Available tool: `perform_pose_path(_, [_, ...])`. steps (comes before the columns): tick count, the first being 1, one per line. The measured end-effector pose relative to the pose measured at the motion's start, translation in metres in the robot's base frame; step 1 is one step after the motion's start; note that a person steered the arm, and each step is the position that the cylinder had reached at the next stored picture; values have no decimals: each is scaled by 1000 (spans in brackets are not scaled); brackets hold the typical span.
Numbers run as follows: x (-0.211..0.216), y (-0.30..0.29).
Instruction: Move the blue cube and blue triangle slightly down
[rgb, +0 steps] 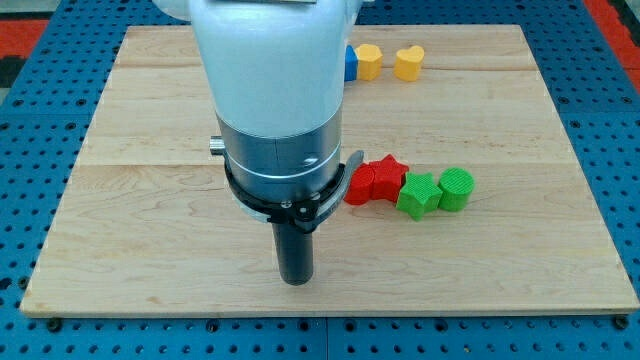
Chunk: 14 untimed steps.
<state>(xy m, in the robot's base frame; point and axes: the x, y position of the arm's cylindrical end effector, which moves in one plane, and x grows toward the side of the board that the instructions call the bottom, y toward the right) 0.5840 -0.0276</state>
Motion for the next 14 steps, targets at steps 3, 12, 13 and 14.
perform_pose_path(3, [0,22])
perform_pose_path(12, [-243,-69])
perform_pose_path(13, [-315,-60])
perform_pose_path(14, [-368,-37])
